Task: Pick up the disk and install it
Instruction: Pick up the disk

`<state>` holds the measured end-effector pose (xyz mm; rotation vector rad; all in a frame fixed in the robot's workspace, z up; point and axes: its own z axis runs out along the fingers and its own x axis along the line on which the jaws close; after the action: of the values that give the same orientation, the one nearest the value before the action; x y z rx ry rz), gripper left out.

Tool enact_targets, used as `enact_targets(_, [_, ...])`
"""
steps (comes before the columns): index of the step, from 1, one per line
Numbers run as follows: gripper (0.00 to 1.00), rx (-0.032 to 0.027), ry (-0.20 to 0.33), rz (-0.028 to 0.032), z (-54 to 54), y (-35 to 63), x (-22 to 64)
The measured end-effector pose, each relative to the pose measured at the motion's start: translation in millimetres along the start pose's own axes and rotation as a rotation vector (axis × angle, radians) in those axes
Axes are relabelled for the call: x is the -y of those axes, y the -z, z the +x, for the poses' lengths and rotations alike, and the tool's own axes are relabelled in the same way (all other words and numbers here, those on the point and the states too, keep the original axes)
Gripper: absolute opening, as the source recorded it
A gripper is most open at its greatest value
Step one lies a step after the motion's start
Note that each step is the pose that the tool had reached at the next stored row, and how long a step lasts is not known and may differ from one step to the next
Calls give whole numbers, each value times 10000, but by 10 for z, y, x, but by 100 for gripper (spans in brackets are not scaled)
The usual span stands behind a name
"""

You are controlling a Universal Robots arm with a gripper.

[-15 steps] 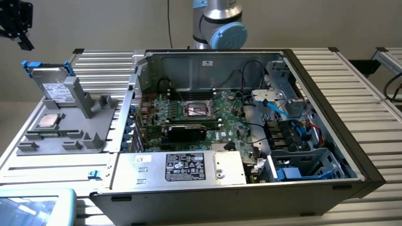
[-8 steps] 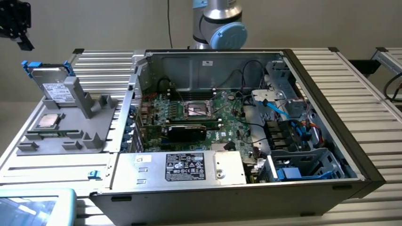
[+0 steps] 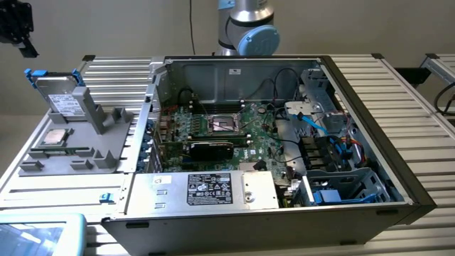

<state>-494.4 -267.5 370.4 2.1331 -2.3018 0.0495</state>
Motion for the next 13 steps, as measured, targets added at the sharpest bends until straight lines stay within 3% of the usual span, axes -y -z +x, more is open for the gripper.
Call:
enact_targets(2, [11, -10, 237, 4, 0, 0, 0])
enact_targets(13, [11, -11, 240, 2, 0, 0, 0])
